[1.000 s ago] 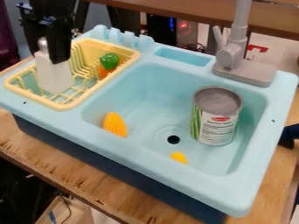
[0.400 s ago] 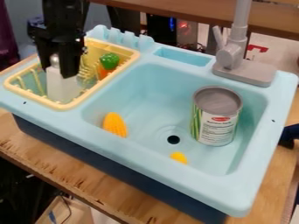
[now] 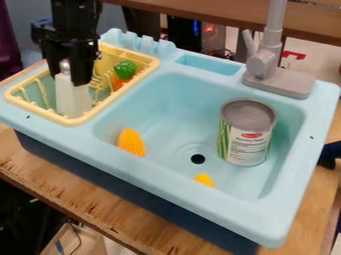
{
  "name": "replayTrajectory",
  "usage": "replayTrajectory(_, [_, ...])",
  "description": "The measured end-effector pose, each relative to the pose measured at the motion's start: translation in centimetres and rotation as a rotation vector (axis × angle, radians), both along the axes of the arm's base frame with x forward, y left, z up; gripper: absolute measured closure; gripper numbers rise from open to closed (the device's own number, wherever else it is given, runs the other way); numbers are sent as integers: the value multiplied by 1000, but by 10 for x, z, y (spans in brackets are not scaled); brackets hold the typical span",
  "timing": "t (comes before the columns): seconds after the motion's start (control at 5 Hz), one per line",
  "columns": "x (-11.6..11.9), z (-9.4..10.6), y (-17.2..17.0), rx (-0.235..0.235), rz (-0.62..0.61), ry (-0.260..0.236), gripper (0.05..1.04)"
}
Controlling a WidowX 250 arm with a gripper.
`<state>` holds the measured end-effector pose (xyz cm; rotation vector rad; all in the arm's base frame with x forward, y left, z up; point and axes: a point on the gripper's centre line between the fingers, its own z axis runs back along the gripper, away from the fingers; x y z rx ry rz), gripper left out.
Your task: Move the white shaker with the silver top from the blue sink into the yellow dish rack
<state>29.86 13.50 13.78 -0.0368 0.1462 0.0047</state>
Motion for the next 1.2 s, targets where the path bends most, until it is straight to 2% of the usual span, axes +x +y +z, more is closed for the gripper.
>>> replayTrajectory(0.2, [-2, 5, -3, -22, -6, 17, 113])
replayTrajectory(0.4, [-5, 24, -4, 2, 18, -33, 78])
replayTrajectory(0.6, [-18, 63, -8, 55, 54, -105, 82])
replayTrajectory(0.8, [-42, 99, -30, 88, 57, -166, 82])
replayTrajectory(1.0, [-61, 107, -78, 45, -49, -177, 82])
replayTrajectory(1.2, [-75, 103, -124, 25, -158, -143, 82])
